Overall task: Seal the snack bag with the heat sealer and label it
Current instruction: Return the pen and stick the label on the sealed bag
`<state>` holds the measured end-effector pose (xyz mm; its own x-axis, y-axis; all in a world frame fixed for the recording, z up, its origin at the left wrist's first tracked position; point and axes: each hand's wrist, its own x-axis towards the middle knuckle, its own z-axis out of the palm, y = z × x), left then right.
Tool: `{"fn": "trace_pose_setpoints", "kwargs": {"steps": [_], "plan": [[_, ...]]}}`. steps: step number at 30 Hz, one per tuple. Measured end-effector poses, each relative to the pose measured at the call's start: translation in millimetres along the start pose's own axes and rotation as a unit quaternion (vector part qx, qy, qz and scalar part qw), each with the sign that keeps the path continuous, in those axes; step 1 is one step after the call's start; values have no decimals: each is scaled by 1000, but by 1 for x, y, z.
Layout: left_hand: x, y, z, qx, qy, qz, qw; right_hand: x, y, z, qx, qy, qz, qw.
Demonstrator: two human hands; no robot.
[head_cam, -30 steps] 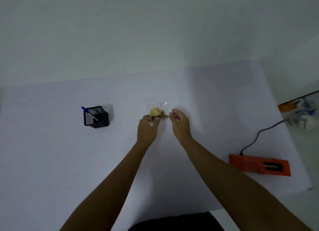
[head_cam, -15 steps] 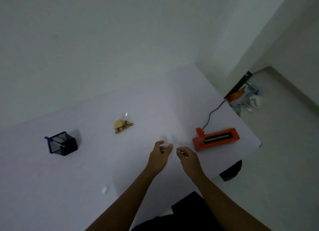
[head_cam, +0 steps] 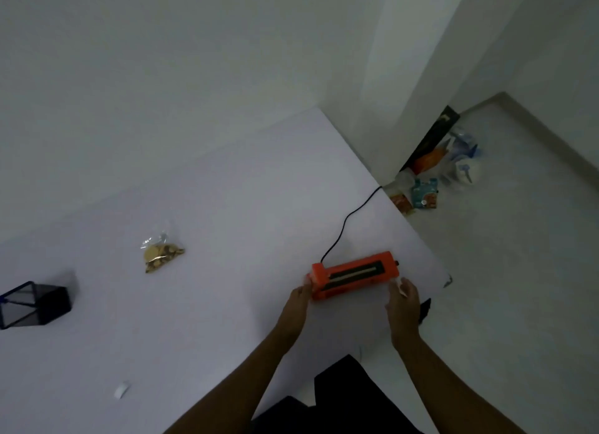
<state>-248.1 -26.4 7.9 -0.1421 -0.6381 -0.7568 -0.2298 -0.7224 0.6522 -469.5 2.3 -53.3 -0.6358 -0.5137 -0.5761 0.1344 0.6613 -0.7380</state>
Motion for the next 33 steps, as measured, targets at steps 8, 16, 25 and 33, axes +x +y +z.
{"fn": "trace_pose_setpoints", "kwargs": {"steps": [8,16,25,33], "plan": [[23,20,33,-54,61,-12,997,47,-29,8,-32,-96,-14,995],[71,75,3,-125,137,2,983,95,-99,66,-51,-186,-29,981],[140,145,-60,-143,189,22,971,136,-178,165,-91,-244,-83,962],[167,174,-95,-123,191,34,973,157,-200,207,-134,-261,-104,950]]}}
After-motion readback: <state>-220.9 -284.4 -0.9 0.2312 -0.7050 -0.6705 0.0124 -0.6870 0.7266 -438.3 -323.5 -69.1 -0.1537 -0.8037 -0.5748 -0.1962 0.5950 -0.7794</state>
